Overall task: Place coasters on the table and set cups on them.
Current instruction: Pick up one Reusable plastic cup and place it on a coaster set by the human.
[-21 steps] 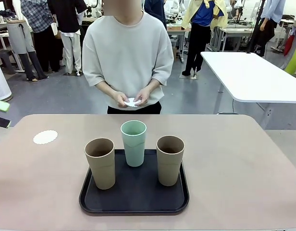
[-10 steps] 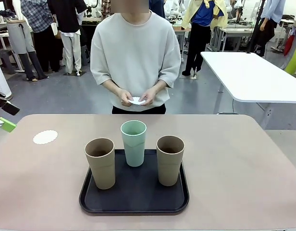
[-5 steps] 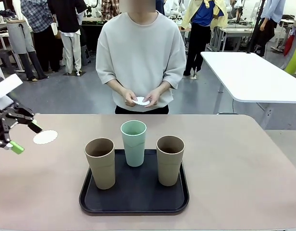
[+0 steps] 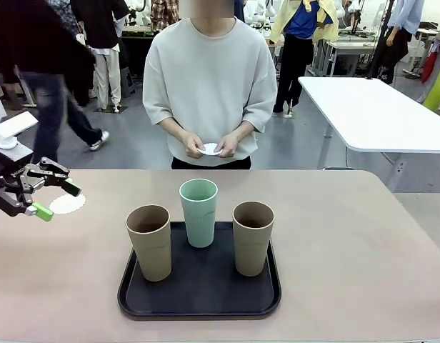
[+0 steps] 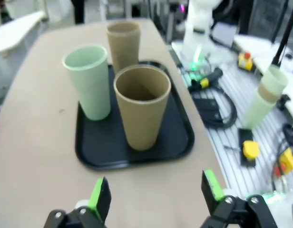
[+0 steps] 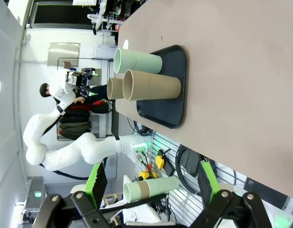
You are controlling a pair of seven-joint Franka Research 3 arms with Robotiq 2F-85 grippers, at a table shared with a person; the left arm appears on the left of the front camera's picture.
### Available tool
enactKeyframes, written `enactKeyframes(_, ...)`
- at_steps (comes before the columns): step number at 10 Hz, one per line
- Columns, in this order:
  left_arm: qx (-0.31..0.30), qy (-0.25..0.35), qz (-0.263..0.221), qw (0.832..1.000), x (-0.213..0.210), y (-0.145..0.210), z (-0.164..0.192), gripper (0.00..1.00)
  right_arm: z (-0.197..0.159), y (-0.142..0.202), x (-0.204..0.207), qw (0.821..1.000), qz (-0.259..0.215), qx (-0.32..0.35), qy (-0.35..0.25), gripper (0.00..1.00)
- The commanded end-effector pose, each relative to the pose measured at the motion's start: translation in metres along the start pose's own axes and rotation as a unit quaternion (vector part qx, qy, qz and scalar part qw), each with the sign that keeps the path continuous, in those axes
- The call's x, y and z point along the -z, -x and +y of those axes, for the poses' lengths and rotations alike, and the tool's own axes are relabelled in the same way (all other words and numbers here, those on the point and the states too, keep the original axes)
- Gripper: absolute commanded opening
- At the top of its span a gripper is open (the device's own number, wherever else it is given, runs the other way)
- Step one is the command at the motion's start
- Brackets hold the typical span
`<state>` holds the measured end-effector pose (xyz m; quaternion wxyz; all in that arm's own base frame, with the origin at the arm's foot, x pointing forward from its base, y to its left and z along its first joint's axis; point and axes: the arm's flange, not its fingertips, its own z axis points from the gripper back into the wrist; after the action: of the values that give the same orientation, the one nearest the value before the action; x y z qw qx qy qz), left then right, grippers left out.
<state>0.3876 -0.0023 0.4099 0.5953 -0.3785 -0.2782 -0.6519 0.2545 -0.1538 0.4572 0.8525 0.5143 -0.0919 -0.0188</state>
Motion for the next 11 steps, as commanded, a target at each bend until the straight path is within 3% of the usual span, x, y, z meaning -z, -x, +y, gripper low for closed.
enactKeyframes(1, -0.029, -0.042, -0.027, 0.998, 0.010, -0.007, -0.014, 1.00, 0.000, 0.000, 0.000, 1.000, 0.000, -0.002, -0.006, 1.00)
enactKeyframes(2, 0.000, 0.000, 0.000, 1.000, 0.000, 0.000, 0.000, 1.00, 0.000, 0.000, 0.000, 1.000, 0.000, -0.002, -0.006, 1.00)
enactKeyframes(5, 0.000, 0.000, 0.000, 1.000, 0.000, 0.000, 0.000, 1.00, 0.000, 0.000, 0.000, 1.000, 0.000, -0.002, -0.006, 1.00)
enactKeyframes(6, -0.012, -0.009, -0.008, 1.000, 0.004, -0.001, -0.002, 1.00, 0.000, 0.000, 0.000, 1.000, 0.000, -0.002, -0.006, 1.00)
enactKeyframes(7, 0.040, -0.031, -0.037, 0.998, 0.007, 0.002, 0.003, 1.00, 0.000, 0.000, 0.000, 1.000, 0.000, -0.002, -0.006, 1.00)
enactKeyframes(11, 0.094, -0.037, -0.086, 0.991, 0.045, 0.064, 0.000, 1.00, 0.000, 0.000, 0.000, 1.000, 0.000, -0.002, -0.006, 1.00)
